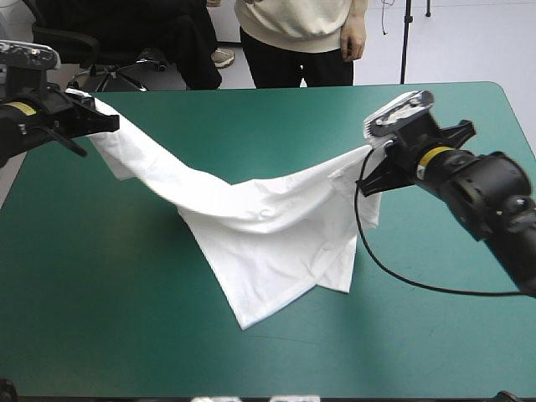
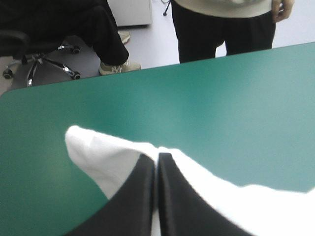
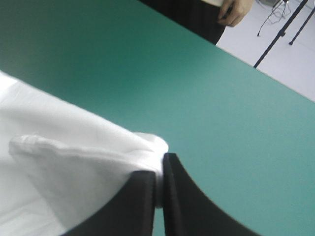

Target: Fold the cloth

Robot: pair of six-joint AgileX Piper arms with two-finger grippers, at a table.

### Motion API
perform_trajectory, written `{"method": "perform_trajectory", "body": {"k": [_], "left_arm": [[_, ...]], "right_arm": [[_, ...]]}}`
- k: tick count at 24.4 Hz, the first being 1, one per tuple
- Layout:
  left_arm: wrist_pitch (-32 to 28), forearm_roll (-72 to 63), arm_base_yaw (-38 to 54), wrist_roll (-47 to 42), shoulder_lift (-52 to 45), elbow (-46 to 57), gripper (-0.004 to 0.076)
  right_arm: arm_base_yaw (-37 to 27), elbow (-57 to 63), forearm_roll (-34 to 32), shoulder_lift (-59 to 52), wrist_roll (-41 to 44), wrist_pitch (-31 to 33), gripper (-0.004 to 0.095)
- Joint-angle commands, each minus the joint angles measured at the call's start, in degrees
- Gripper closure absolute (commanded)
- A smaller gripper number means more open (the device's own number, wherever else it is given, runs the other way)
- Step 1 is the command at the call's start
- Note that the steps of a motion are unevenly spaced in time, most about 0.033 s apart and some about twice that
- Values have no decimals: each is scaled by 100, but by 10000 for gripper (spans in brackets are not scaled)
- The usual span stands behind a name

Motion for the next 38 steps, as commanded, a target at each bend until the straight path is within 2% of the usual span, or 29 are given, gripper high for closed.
{"method": "perform_trajectory", "body": {"k": [1, 4, 7, 10, 13, 14, 15, 16, 17, 19, 20, 21, 25, 28, 32, 34, 38], "left_arm": [[-1154, -241, -21, 29, 476, 83, 741], [-2023, -647, -21, 56, 1170, 69, 741], [-2358, -1009, -21, 381, 1602, 13, 741], [-2751, -1606, -31, 800, 2193, -1, 741], [-2816, -1927, -31, 1060, 2650, -1, 710], [-2816, -2001, -31, 1101, 2787, -1, 666], [-2794, -2149, -31, 1136, 2959, -1, 562], [-2765, -2254, -31, 1207, 3015, -1, 505], [-2710, -2436, -31, 1406, 3113, -1, 374], [-2580, -2727, -31, 1552, 3181, -12, 177], [-2454, -2727, -31, 1539, 3169, -51, 146], [-2158, -2715, -31, 1539, 3118, -116, 153], [-1520, -2657, -31, 1624, 2751, -239, 196], [-770, -2598, -31, 1859, 2302, -239, 228], [257, -2399, -31, 1663, 1722, -157, 267], [496, -2410, -60, 1608, 1434, -8, 276], [580, -2557, -474, 1827, 774, 510, 278]], "right_arm": [[-315, 204, -330, 446, 297, -1423, 912], [-851, 204, -335, 1044, 453, -2473, 912], [-1280, 107, -191, 1487, 453, -3083, 912], [-1694, -297, -33, 2187, 395, -3194, 920], [-1889, -736, -34, 2686, 372, -3165, 892], [-1914, -876, -45, 2818, 372, -3165, 861], [-1946, -1056, -18, 2978, 372, -3153, 783], [-1954, -1126, -30, 3049, 319, -3128, 733], [-1976, -1208, -19, 3122, 251, -3115, 632], [-2036, -1290, -19, 3132, 110, -3115, 447], [-2074, -1355, -19, 3132, 110, -3071, 386], [-2155, -1487, -19, 3120, 134, -2881, 342], [-2257, -1778, 223, 2916, 84, -2267, 340], [-2269, -1778, 478, 2549, -147, -1975, 341], [-2269, -1778, 931, 2033, -480, -1394, 341], [-2269, -1734, 1124, 1756, -568, -1163, 341], [-2269, -1470, 1581, 1030, -834, -975, 372]]}}
